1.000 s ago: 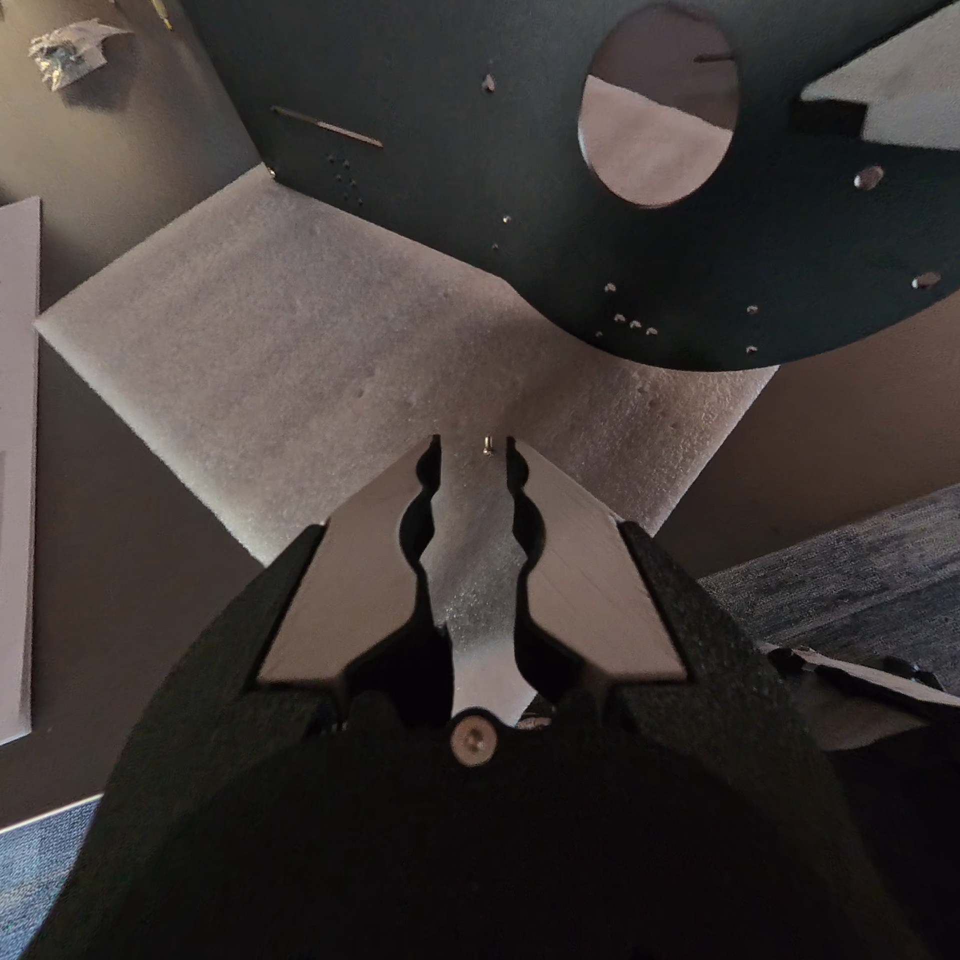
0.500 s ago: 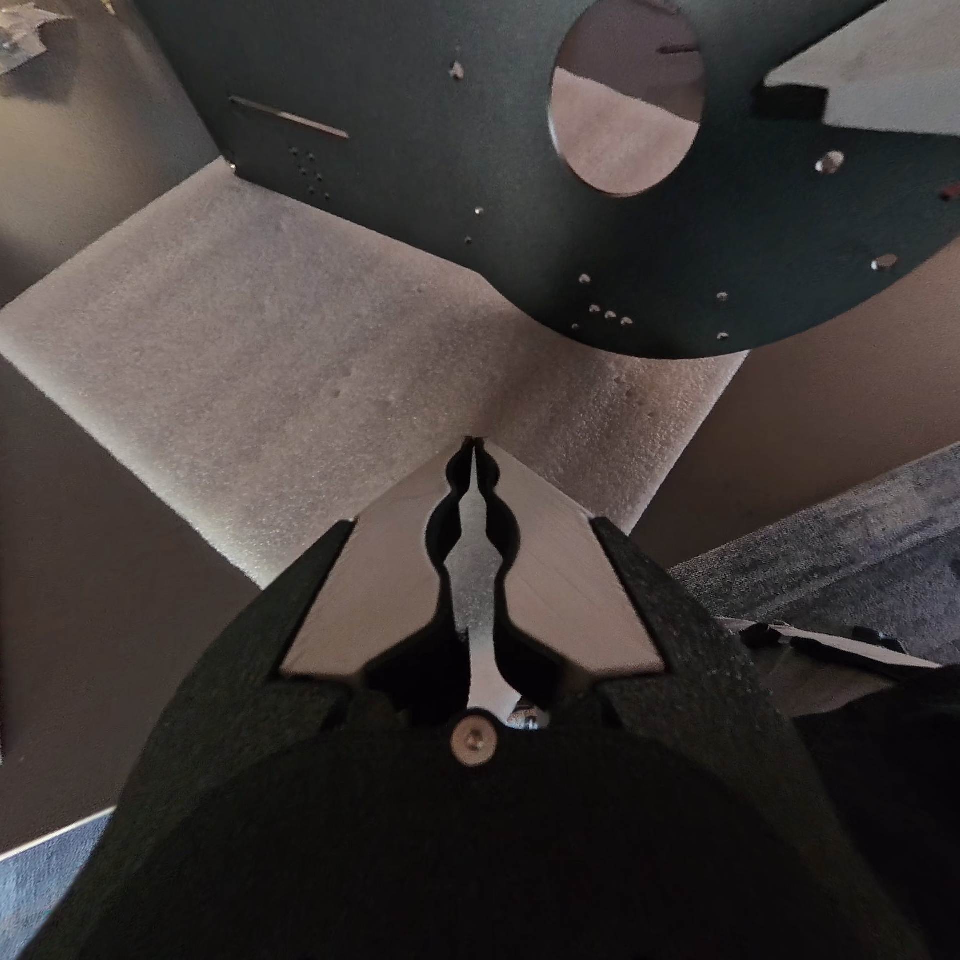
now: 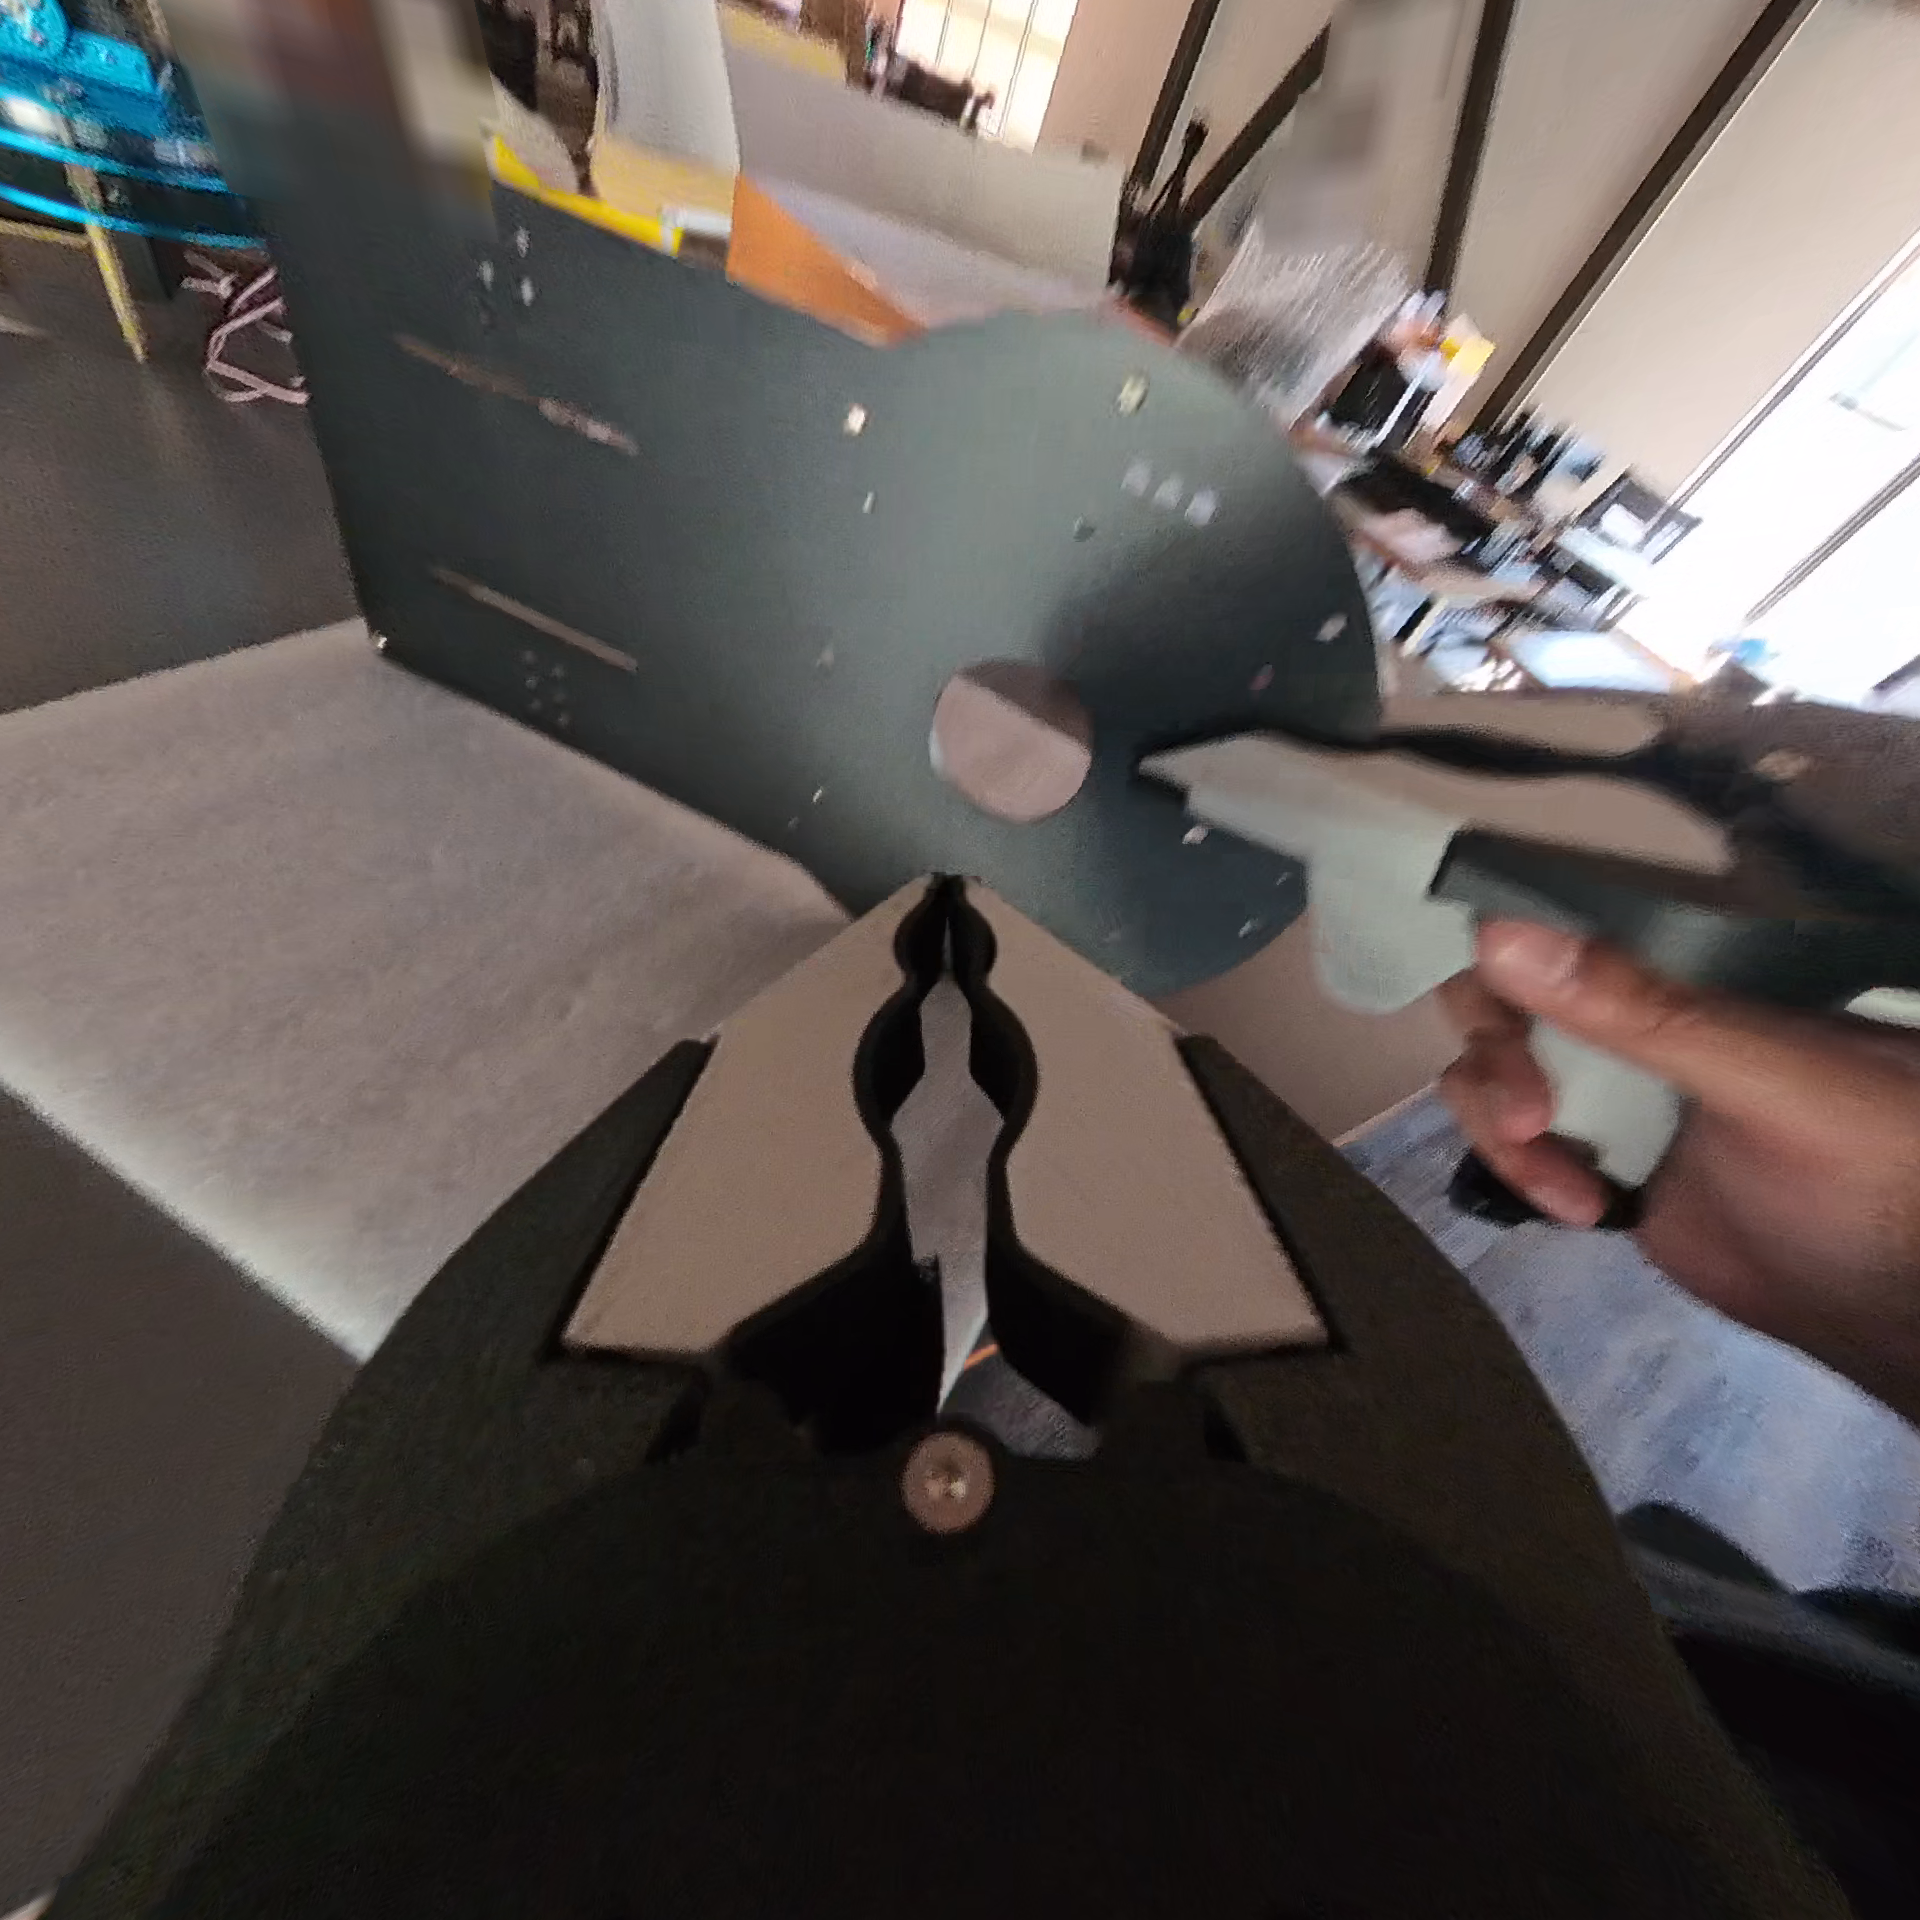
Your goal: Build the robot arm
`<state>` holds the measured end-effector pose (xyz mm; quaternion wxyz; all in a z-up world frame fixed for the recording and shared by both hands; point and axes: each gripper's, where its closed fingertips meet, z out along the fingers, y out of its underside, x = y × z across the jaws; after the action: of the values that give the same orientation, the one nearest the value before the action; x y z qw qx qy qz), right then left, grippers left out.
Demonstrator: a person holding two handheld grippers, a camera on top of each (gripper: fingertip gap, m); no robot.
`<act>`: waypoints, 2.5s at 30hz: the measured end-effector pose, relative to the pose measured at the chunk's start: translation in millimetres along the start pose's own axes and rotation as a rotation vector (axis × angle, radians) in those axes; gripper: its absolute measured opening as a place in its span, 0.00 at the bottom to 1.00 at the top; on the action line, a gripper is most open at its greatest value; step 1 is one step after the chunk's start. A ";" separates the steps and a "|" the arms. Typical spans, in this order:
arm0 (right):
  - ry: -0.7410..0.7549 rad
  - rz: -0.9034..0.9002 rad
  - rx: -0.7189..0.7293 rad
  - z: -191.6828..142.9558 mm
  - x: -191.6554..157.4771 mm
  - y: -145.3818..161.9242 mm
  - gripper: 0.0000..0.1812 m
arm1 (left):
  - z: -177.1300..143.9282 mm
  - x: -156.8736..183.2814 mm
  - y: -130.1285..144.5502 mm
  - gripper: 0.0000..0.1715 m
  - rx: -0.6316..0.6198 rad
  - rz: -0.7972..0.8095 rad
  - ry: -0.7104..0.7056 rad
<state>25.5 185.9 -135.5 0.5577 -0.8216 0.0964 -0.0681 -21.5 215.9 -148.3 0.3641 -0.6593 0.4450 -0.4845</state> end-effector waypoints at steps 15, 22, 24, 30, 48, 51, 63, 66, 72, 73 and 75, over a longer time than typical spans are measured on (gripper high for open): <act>0.004 -0.013 0.001 0.0 0.3 0.2 0.01 | 21.7 64.0 -41.3 0.00 0.055 -0.155 0.175; 0.001 -0.022 0.000 0.1 -0.1 0.1 0.00 | 19.7 58.8 -39.3 0.00 0.051 -0.150 0.125; 0.002 -0.020 -0.003 0.1 1.8 0.2 0.00 | 16.9 39.4 -32.3 0.00 0.016 -0.116 0.060; -0.002 0.003 -0.008 0.1 6.7 0.6 0.01 | -1.8 -43.1 32.4 0.00 -0.265 0.024 -0.065; -0.012 0.003 -0.005 0.9 7.5 0.7 0.01 | 13.3 -18.9 50.8 0.18 -0.414 0.421 0.180; -0.014 0.007 -0.006 0.8 8.3 0.7 0.01 | 10.2 -28.0 50.5 0.13 -0.462 0.528 0.327; -0.007 0.017 0.002 1.0 9.5 0.4 0.00 | 10.3 -47.6 57.9 0.08 -0.623 0.730 0.645; -0.005 0.021 0.002 1.3 9.7 0.2 0.00 | 14.6 -53.0 58.4 0.08 -0.625 0.781 0.631; -0.001 0.011 0.000 2.4 8.3 -0.5 0.00 | 12.1 -47.7 59.3 0.08 -0.629 0.806 0.692; -0.001 0.010 0.000 2.6 8.0 -0.6 0.00 | 11.1 -46.7 59.6 0.08 -0.632 0.800 0.704; -0.001 0.009 0.000 3.0 7.9 -0.7 0.01 | 11.1 -45.6 59.9 0.08 -0.635 0.787 0.719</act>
<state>33.9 187.0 -135.9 0.5579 -0.8213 0.0998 -0.0653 -30.9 239.0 -220.1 0.1289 -0.3175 0.8720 -0.3497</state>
